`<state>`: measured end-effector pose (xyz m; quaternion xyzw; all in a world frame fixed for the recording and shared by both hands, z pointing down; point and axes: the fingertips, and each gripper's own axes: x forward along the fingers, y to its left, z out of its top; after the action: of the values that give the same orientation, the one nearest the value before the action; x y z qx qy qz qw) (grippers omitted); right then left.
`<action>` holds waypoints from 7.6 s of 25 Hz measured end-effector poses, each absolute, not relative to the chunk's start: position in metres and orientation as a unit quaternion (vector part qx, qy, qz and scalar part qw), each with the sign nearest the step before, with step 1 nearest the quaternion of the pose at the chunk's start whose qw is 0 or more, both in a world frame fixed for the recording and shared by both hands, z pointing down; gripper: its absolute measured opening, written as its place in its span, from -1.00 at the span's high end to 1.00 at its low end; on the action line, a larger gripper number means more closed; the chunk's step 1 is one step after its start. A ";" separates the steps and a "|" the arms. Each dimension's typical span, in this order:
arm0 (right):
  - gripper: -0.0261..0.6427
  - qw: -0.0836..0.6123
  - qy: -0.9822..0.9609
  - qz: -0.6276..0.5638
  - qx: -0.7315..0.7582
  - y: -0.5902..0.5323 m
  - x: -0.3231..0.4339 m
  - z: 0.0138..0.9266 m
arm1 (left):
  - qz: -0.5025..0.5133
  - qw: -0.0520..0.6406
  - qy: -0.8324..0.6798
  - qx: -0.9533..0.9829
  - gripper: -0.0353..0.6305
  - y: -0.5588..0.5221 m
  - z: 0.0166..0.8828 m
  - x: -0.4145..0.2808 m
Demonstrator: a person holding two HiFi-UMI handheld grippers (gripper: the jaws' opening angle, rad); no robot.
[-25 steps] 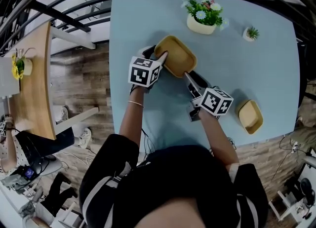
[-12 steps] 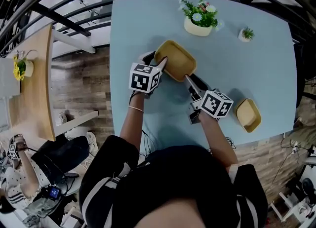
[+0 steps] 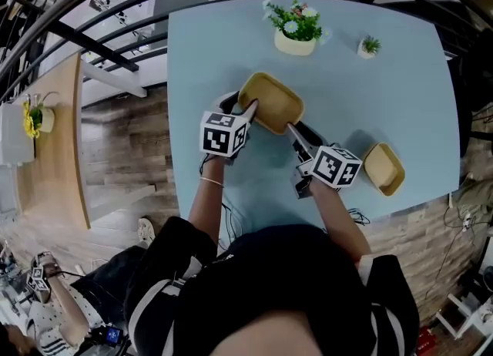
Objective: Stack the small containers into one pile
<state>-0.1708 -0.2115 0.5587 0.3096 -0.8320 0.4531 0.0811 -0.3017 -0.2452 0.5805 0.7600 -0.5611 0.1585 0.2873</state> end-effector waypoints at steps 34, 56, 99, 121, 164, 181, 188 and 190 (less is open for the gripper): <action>0.46 0.037 -0.850 0.434 0.296 -0.188 -0.038 0.513 | 0.165 0.255 -0.562 0.770 0.31 -0.209 0.532 -0.171; 0.46 -0.005 -0.821 0.437 0.368 -0.194 0.087 0.506 | 0.191 0.248 -0.492 0.813 0.31 -0.218 0.526 -0.044; 0.46 -0.042 -0.737 0.457 0.496 -0.152 0.225 0.537 | 0.262 0.241 -0.337 0.872 0.31 -0.196 0.554 0.101; 0.41 -0.039 -0.731 0.459 0.504 -0.156 0.232 0.543 | 0.300 0.246 -0.336 0.858 0.31 -0.191 0.572 0.098; 0.90 -0.023 -0.836 0.221 0.501 -0.189 0.215 0.447 | 0.142 0.139 -0.387 0.900 0.79 -0.215 0.469 0.086; 0.92 -0.025 -0.848 0.189 0.494 -0.192 0.207 0.437 | 0.123 0.113 -0.409 0.897 0.79 -0.215 0.455 0.080; 0.92 -0.028 -0.849 0.196 0.489 -0.194 0.204 0.438 | 0.123 0.115 -0.411 0.896 0.79 -0.216 0.457 0.080; 0.92 -0.028 -0.850 0.198 0.488 -0.194 0.203 0.439 | 0.123 0.116 -0.411 0.896 0.79 -0.216 0.458 0.079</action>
<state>0.2030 -0.1942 0.4388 0.4881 -0.8497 0.1976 -0.0284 0.0786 -0.2158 0.4576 0.8957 -0.4111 0.1230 0.1164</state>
